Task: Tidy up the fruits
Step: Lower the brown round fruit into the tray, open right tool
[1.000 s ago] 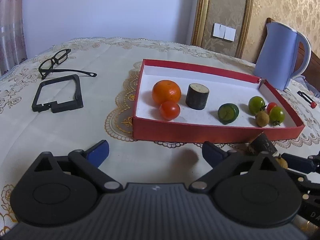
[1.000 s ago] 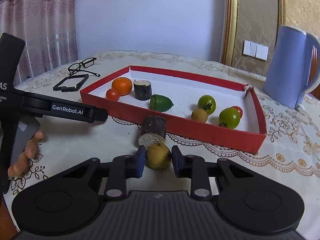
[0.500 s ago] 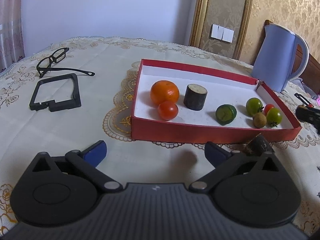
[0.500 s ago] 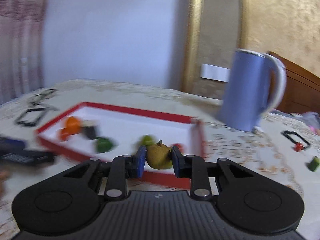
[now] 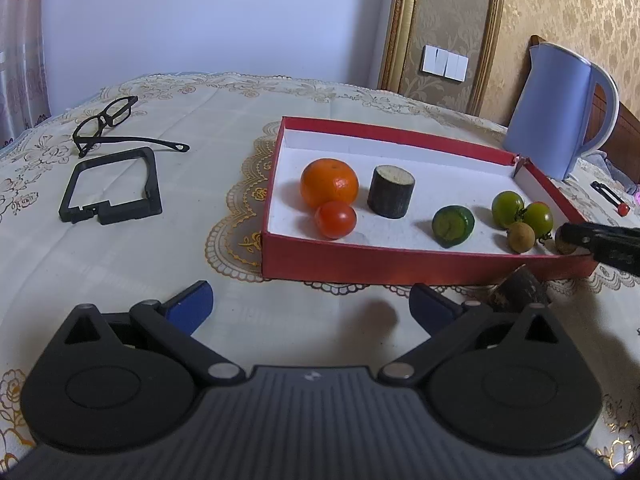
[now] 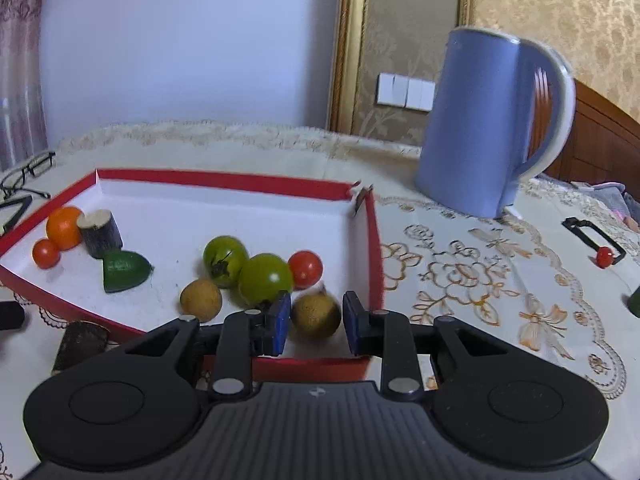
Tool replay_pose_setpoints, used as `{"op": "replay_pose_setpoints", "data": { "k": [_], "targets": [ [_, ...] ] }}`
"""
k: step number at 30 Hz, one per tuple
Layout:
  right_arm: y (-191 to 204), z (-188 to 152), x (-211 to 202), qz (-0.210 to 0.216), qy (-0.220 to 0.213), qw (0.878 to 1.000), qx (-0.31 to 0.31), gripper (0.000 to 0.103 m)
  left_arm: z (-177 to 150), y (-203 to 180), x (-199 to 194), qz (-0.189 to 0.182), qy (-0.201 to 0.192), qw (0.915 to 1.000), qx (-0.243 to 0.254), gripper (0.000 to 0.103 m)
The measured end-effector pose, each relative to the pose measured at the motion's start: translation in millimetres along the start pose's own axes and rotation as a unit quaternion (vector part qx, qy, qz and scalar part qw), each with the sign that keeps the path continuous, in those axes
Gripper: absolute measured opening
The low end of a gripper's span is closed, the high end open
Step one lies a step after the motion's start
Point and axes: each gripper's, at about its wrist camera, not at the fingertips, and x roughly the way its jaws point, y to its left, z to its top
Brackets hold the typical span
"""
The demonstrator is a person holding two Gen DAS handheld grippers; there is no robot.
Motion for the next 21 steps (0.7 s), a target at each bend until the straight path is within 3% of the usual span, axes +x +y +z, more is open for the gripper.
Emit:
{"op": "replay_pose_setpoints", "data": {
  "k": [4, 8, 13, 15, 17, 21],
  "targets": [
    [-15, -4, -30, 0.014, -0.038, 0.999, 0.033, 0.08, 0, -1, 1, 0.002, 0.001, 1.0, 0.003, 0.103],
    [-18, -15, -54, -0.047, -0.03, 0.998, 0.01, 0.081, 0, -4, 2, 0.009, 0.005, 0.9999, 0.011, 0.103],
    [-27, -35, -45, -0.079, 0.02, 0.997, -0.018, 0.081, -1, -8, 1, 0.021, 0.005, 0.9995, 0.025, 0.103],
    [-39, -34, -37, -0.063, 0.046, 0.997, 0.017, 0.082, -3, -10, -4, 0.023, 0.001, 0.9996, 0.018, 0.103],
    [-51, -34, -34, -0.048, 0.054, 0.996, 0.047, 0.09, -5, -13, -9, 0.003, 0.006, 0.9999, 0.012, 0.103],
    [-59, -36, -31, -0.037, 0.062, 0.995, 0.073, 0.094, -6, -31, -29, -0.037, -0.011, 0.999, 0.022, 0.103]
  ]
}}
